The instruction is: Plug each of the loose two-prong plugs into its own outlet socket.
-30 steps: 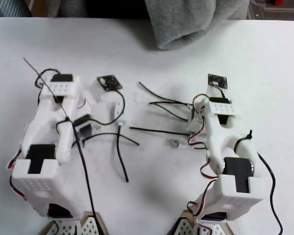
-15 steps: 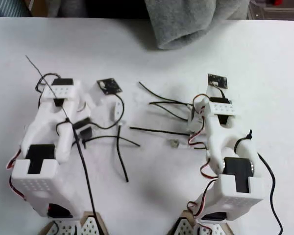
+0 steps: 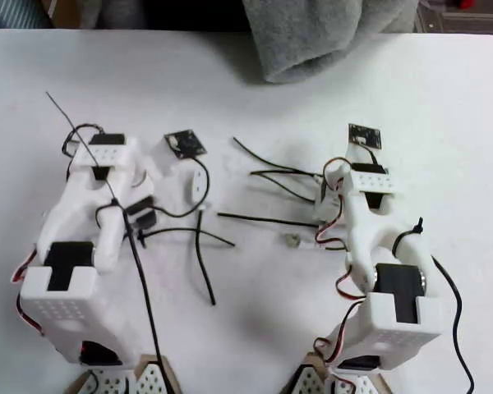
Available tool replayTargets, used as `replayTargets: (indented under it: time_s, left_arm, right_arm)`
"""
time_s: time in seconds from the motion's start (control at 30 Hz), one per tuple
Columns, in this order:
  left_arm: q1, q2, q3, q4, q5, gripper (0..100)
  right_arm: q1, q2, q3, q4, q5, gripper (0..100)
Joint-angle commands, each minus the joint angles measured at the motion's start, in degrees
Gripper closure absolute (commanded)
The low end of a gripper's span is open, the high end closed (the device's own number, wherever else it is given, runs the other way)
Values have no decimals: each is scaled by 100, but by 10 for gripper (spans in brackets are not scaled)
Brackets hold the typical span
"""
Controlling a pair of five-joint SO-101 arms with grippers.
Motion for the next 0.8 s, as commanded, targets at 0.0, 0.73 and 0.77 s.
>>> replayTargets:
  time_s: [0.0,0.73,0.77]
  left_arm:
    - [-4,48,-9,-79,-53,912]
    - [-92,1895,-2945,1354,316,917]
    - [-84,1895,-2945,1354,316,917]
  right_arm:
    - [-40,-66,9,-66,62,547]
    - [-48,-66,9,-57,62,547]
    - [-48,-66,9,-57,62,547]
